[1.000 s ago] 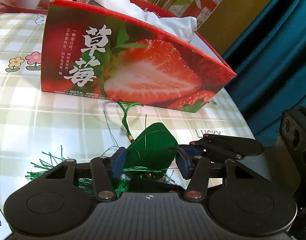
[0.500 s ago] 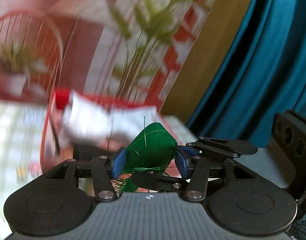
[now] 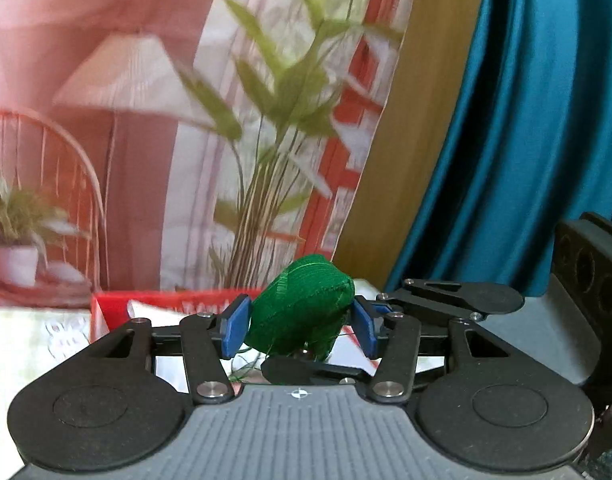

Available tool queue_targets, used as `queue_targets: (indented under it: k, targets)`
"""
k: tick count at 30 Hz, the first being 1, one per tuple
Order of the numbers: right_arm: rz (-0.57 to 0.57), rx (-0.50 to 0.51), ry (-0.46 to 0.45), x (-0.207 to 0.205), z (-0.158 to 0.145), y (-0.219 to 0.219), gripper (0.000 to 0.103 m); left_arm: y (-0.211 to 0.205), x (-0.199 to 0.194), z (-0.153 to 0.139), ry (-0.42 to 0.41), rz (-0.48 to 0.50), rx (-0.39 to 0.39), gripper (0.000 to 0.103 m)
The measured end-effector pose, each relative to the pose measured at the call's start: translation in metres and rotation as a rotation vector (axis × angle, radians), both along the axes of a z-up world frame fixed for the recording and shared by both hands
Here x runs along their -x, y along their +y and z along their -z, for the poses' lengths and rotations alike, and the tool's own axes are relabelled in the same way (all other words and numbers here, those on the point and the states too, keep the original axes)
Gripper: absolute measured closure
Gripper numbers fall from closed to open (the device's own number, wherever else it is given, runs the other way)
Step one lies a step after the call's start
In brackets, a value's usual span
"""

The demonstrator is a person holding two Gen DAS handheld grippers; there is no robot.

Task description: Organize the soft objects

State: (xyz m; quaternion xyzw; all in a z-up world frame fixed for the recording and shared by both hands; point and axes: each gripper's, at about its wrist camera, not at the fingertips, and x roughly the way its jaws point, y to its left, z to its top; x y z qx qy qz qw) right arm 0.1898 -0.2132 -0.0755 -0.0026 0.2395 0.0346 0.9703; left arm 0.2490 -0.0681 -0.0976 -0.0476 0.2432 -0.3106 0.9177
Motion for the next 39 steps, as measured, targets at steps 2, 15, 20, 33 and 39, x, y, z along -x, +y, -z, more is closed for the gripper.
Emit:
queue_targets:
  k: [2,15,20,33,39]
  targets:
    - [0.017,-0.020,0.032,-0.003,0.017,-0.006,0.049,-0.005,-0.012,0.017,0.042,0.008,-0.004,0.047]
    - [0.140,-0.171,0.221,-0.006,0.104,-0.040,0.050,-0.018,-0.039,0.086,0.196,0.012,-0.049,0.045]
    - [0.187,-0.161,0.231,-0.002,0.108,-0.047,0.047,-0.014,-0.032,0.078,0.148,-0.039,-0.095,0.018]
    - [0.269,-0.118,0.077,0.045,0.037,-0.043,0.000,0.044,0.034,0.008,-0.016,-0.408,-0.139,0.000]
    - [0.268,-0.093,-0.036,0.082,-0.016,-0.023,0.000,0.058,0.075,-0.034,-0.063,-0.477,-0.181,0.000]
